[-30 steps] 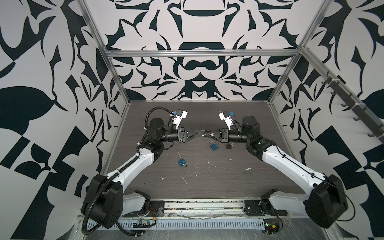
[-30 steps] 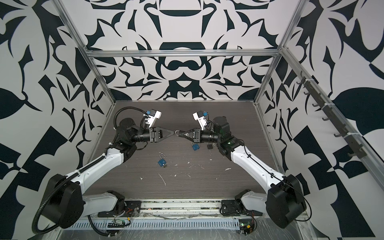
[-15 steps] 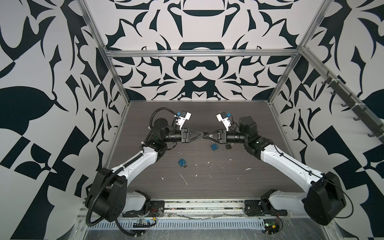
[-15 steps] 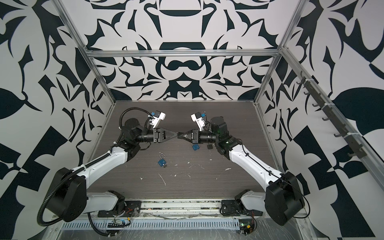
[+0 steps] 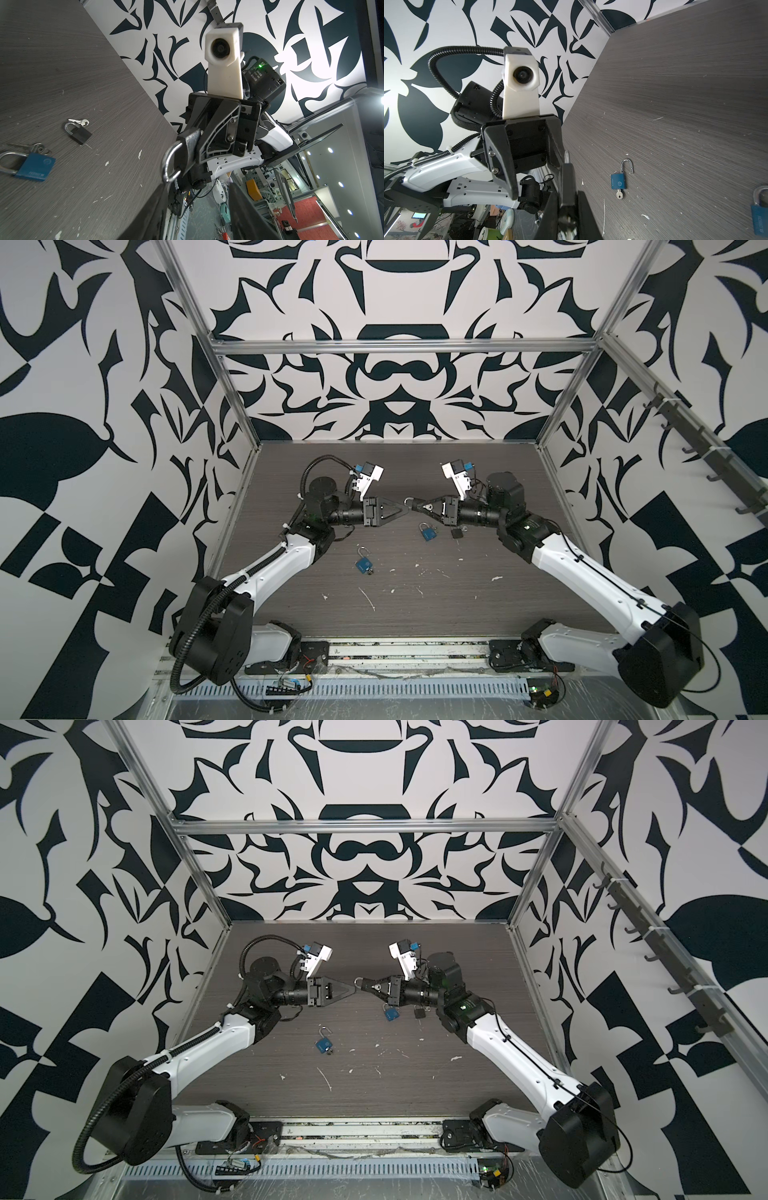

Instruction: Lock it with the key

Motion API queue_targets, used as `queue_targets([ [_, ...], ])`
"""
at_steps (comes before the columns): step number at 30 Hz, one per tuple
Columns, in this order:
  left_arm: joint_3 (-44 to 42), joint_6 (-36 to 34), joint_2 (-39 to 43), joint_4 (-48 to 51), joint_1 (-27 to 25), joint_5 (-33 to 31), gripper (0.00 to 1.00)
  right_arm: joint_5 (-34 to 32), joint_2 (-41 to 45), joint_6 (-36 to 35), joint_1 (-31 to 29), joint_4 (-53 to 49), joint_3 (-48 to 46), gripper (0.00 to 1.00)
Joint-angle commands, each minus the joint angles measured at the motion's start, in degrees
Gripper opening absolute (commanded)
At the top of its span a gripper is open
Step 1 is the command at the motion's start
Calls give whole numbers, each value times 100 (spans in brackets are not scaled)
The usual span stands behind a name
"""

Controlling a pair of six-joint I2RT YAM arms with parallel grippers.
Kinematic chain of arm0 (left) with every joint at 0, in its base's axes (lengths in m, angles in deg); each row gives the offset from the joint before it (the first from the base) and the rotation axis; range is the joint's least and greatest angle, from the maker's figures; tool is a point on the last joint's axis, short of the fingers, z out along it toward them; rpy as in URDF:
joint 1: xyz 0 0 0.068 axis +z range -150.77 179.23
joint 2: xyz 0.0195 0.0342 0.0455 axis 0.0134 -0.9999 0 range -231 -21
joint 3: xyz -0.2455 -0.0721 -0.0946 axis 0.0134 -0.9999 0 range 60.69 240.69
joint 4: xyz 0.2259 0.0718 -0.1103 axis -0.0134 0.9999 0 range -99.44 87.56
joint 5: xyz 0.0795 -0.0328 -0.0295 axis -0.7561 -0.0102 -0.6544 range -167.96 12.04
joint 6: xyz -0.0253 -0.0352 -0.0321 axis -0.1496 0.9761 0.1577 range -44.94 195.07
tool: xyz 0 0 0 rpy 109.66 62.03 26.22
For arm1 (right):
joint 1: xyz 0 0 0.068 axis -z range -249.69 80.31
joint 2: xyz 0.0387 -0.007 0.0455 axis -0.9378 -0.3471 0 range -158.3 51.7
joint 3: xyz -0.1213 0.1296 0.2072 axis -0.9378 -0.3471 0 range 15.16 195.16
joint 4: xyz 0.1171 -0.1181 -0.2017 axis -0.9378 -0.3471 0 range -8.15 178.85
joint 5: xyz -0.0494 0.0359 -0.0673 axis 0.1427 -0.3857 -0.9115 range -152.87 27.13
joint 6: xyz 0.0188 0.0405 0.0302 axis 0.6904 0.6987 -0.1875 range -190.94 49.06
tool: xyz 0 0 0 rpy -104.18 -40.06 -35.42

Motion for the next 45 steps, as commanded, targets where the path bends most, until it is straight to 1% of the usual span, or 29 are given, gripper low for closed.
queue_targets([
  [1,33,-63,97,-29,-21,9,51,229,122,-16,-52,514,201,0],
  [9,74,-34,63,-107,-18,-15,50,761,-210,123,-244,729,211,0],
  [13,62,17,58,-187,-22,-7,48,737,-254,127,-263,763,190,0],
  [17,51,48,63,-248,-20,30,43,667,-257,121,-261,784,185,0],
  [25,-27,168,80,-437,-22,90,38,513,-325,156,-254,788,177,0],
  [29,-46,266,58,-574,-22,135,31,400,-342,252,-257,897,153,0],
  [35,-107,448,14,-884,-22,204,30,279,-395,439,-241,1151,82,0],
  [38,-124,492,12,-960,-22,207,27,202,-413,490,-244,1241,55,0],
  [40,-125,503,5,-961,-22,210,23,237,-463,527,-245,1298,79,0],
  [45,-133,562,-42,-1030,-18,203,17,254,-536,646,-238,1460,71,0],
])
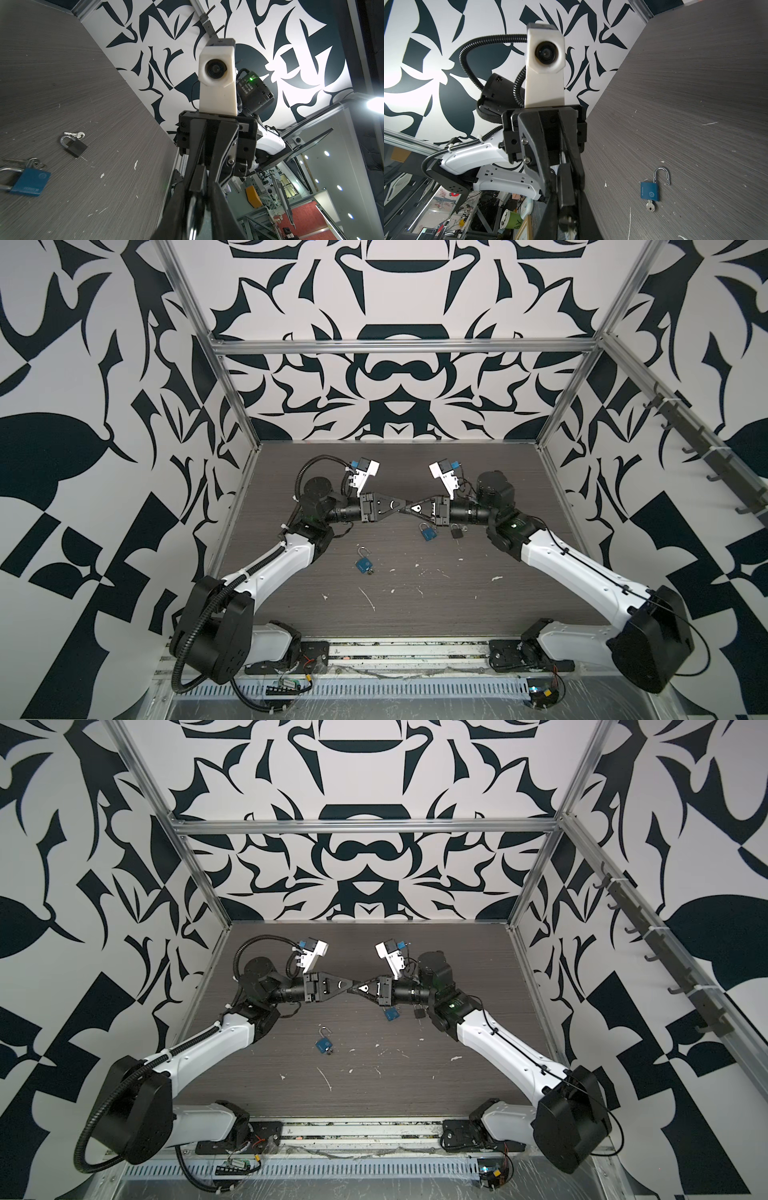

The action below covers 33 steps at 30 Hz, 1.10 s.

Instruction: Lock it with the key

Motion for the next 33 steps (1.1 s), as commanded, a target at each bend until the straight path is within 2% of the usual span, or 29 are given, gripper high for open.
queue_targets([
  [1,-106,100,-33,-356,-94,248,14,-308,-107,113,11,414,71,0],
  [3,-92,124,-68,-370,-94,254,13,-302,-123,125,11,429,71,0],
  [8,-48,137,-217,-408,-103,248,0,-362,-133,190,12,493,28,0],
  [11,8,218,-309,-452,-99,225,0,-354,-173,257,17,588,8,1],
  [19,-59,-83,-121,26,-94,-34,0,-348,-220,265,14,534,58,20],
  [24,-87,-126,-81,128,-49,-93,0,-444,-115,222,12,414,32,23],
  [26,-95,-121,-91,136,-34,-101,0,-498,-89,210,13,436,1,23],
  [27,-96,-127,-92,137,-32,-105,0,-493,-86,221,11,470,-26,20],
  [31,-95,-134,-90,137,-25,-136,0,-466,-103,271,17,547,-70,0],
  [33,-105,-122,-106,119,-33,-167,0,-475,-98,271,15,553,-91,0],
])
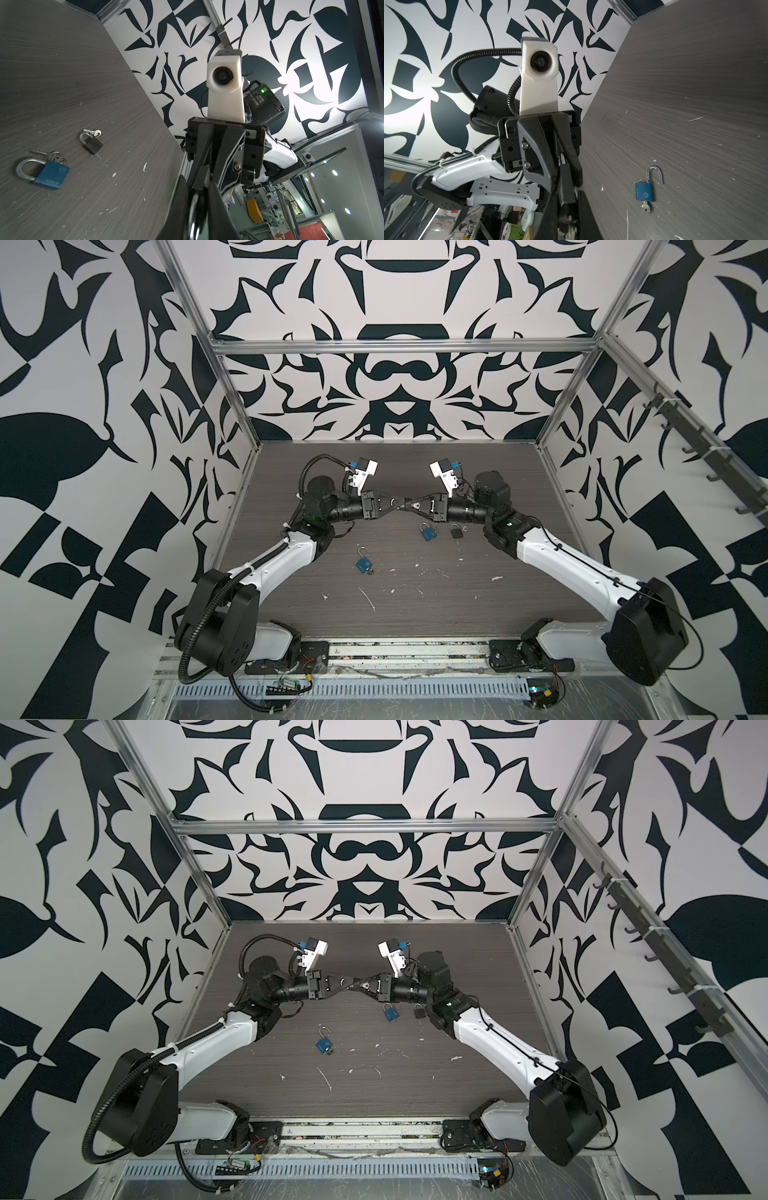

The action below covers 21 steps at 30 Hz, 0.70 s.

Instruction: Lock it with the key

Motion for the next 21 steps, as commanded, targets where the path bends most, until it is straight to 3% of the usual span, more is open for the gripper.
queue_targets([
  [1,-92,-53,90,-94,-80,153,0,-250,106,-33,-33,328,15,0],
  [5,-99,137,-36,-435,-76,222,0,-281,91,7,-36,415,7,0],
  [9,-86,353,-89,-748,-85,336,10,-274,10,74,-29,527,42,0],
  [11,-97,341,-56,-748,-93,344,0,-265,-30,108,-35,532,51,0],
  [13,-114,307,-37,-660,-81,319,0,-252,-44,120,-29,505,59,0],
  [16,-178,299,-61,-632,-60,224,0,-284,1,119,-13,403,61,16],
  [21,-246,408,-114,-867,18,141,0,-331,197,102,68,204,7,27],
])
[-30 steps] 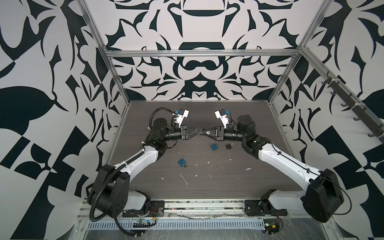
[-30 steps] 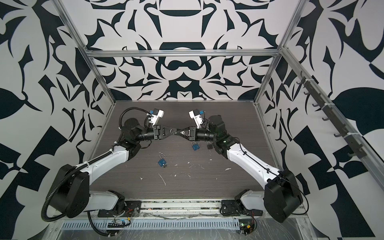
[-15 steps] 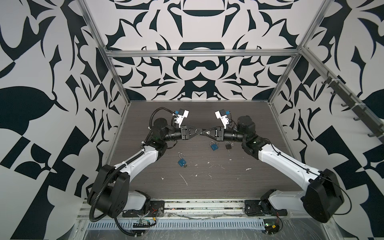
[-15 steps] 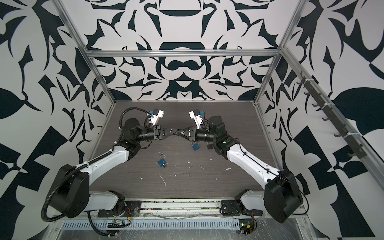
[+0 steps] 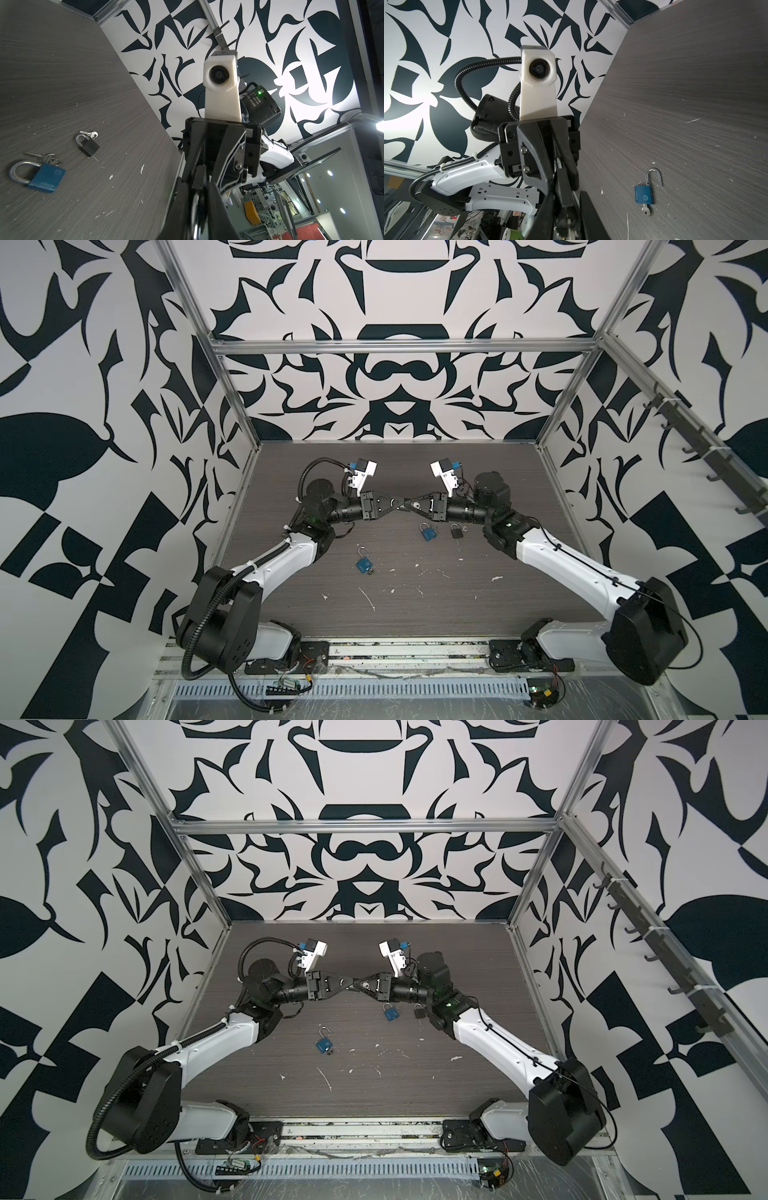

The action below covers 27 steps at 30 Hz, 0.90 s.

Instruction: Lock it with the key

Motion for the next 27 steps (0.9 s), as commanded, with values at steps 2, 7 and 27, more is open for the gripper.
queue_targets([
  [2,-49,83,-40,-340,38,100,0,-151,287,-68,73,25,21,27],
  [7,-31,88,-50,-336,74,52,0,-157,425,-78,94,-120,-49,27],
  [27,67,87,-52,-303,102,-13,0,65,465,44,95,-98,-165,17],
])
